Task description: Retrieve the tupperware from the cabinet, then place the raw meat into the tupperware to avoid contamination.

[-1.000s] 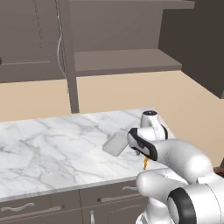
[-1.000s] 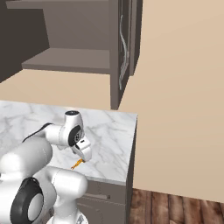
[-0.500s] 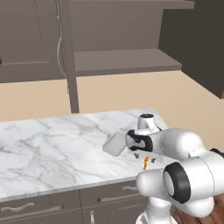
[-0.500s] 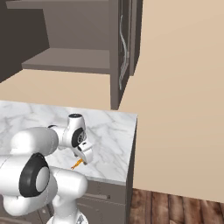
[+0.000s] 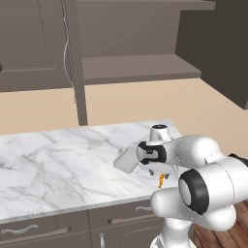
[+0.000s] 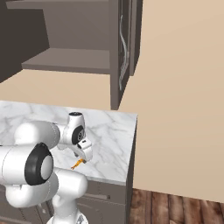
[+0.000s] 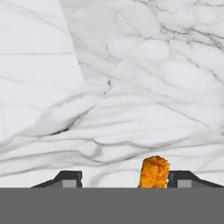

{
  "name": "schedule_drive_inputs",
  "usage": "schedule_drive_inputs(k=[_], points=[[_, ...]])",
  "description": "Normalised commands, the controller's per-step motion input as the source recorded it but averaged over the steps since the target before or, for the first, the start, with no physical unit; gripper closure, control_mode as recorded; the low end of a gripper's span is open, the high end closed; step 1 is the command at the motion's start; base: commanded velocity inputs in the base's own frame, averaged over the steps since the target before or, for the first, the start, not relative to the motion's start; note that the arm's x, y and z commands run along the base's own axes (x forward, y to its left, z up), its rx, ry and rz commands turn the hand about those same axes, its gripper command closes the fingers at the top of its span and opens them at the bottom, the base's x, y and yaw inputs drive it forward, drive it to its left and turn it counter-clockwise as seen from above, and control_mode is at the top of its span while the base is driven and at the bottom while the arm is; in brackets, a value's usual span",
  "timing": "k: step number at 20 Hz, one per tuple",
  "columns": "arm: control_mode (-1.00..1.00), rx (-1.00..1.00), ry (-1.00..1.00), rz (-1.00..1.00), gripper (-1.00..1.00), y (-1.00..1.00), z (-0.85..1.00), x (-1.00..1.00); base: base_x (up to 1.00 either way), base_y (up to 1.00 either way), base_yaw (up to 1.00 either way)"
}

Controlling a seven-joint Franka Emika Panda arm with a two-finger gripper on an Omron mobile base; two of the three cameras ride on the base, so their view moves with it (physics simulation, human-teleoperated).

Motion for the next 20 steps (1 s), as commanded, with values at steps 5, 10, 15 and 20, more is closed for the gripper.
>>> schedule_drive_inputs(k=[5, 10, 15, 20], points=[[-1.0, 0.0, 0.0, 0.0, -1.0, 0.0, -0.18, -0.13, 0.0, 0.0, 0.0], [-1.0, 0.0, 0.0, -0.01, 1.0, 0.0, -0.2, -0.27, 0.0, 0.0, 0.0], [-1.0, 0.0, 0.0, -0.03, 1.0, 0.0, -0.15, -0.22, 0.0, 0.0, 0.0], [-1.0, 0.0, 0.0, -0.03, 1.0, 0.0, -0.12, -0.22, 0.0, 0.0, 0.0]])
